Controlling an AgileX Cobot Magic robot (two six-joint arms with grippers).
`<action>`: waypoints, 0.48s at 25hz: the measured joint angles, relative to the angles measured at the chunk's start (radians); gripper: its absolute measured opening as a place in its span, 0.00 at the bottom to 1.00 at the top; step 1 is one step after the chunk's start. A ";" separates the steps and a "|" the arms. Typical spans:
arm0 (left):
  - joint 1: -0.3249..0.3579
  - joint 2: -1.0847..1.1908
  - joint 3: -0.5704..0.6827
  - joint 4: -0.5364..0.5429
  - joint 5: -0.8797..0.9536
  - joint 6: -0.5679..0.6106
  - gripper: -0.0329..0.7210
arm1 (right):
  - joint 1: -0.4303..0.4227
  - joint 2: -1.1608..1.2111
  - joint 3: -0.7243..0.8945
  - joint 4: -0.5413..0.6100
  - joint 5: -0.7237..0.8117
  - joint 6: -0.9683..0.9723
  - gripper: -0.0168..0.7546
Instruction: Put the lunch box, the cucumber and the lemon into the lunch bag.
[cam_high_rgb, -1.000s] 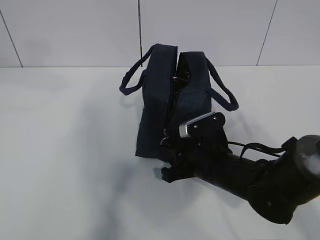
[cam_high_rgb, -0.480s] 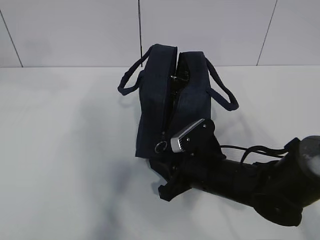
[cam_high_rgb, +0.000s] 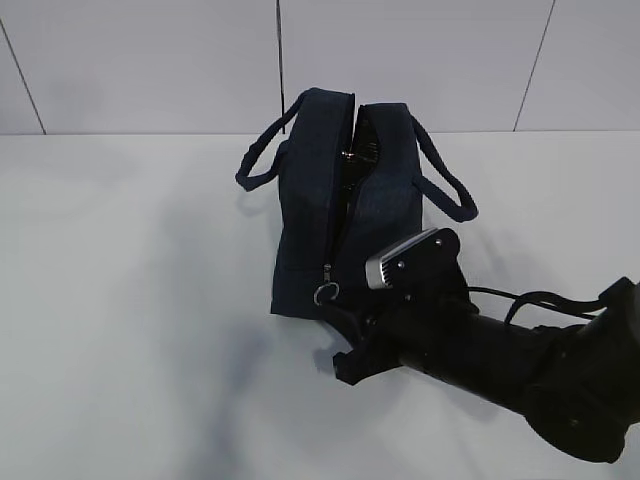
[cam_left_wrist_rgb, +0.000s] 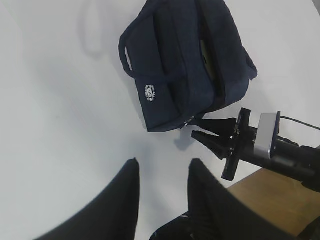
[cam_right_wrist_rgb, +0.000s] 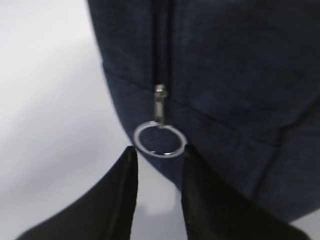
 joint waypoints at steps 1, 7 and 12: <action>0.000 0.000 0.000 0.000 0.000 0.000 0.36 | 0.000 0.000 0.000 0.021 0.000 -0.014 0.33; 0.000 0.000 0.000 0.000 0.000 -0.002 0.36 | 0.000 0.013 -0.009 0.098 0.000 -0.046 0.33; 0.000 0.000 0.000 0.000 0.000 -0.002 0.36 | 0.000 0.033 -0.037 0.069 0.001 -0.046 0.33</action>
